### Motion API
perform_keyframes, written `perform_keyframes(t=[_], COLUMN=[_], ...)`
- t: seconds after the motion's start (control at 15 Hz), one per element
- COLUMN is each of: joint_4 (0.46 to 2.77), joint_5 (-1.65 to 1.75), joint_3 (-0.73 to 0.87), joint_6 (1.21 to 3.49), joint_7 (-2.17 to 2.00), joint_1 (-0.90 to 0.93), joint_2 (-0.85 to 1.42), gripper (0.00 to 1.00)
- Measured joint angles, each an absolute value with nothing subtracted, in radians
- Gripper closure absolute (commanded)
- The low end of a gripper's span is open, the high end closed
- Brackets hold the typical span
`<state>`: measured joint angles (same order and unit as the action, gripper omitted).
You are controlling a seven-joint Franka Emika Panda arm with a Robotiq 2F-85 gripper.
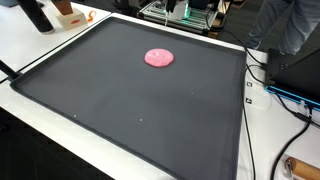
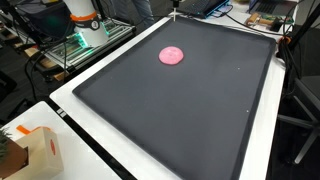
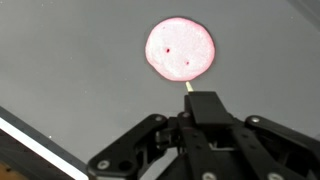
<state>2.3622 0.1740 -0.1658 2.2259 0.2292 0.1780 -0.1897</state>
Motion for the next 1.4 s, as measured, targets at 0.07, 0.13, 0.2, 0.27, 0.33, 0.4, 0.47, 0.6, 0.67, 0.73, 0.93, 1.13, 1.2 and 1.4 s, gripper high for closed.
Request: perform_keyframes(t=[0.07,0.13,0.2,0.27,0.33,0.4,0.47,0.6,0.67,0.73,0.93,1.13,1.2,1.4], joint_4=[2.359,2.357,2.356,2.356,2.356,2.356,2.356,2.356,2.356,2.356,2.356,2.352,2.346,2.310], joint_5=[0.174,0.174,0.174,0.174,0.174,0.174,0.174,0.174,0.174,0.174,0.174,0.173,0.163,0.063], joint_3=[-0.168,-0.169,-0.168,-0.168,-0.168,-0.168,-0.168,-0.168,-0.168,-0.168,-0.168,-0.162,-0.153,-0.098], joint_6=[2.224,2.224,2.224,2.224,2.224,2.224,2.224,2.224,2.224,2.224,2.224,2.224,2.224,2.212], joint_7=[0.218,0.216,0.216,0.216,0.216,0.216,0.216,0.216,0.216,0.216,0.216,0.215,0.214,0.249], joint_1=[0.180,0.180,0.180,0.180,0.180,0.180,0.180,0.180,0.180,0.180,0.180,0.175,0.170,0.149], joint_2=[-0.191,-0.192,-0.191,-0.190,-0.190,-0.190,-0.190,-0.190,-0.190,-0.190,-0.189,-0.186,-0.180,-0.145], gripper=[0.88,0.88,0.88,0.88,0.88,0.88,0.88,0.88,0.88,0.88,0.97,0.97,0.97,0.97])
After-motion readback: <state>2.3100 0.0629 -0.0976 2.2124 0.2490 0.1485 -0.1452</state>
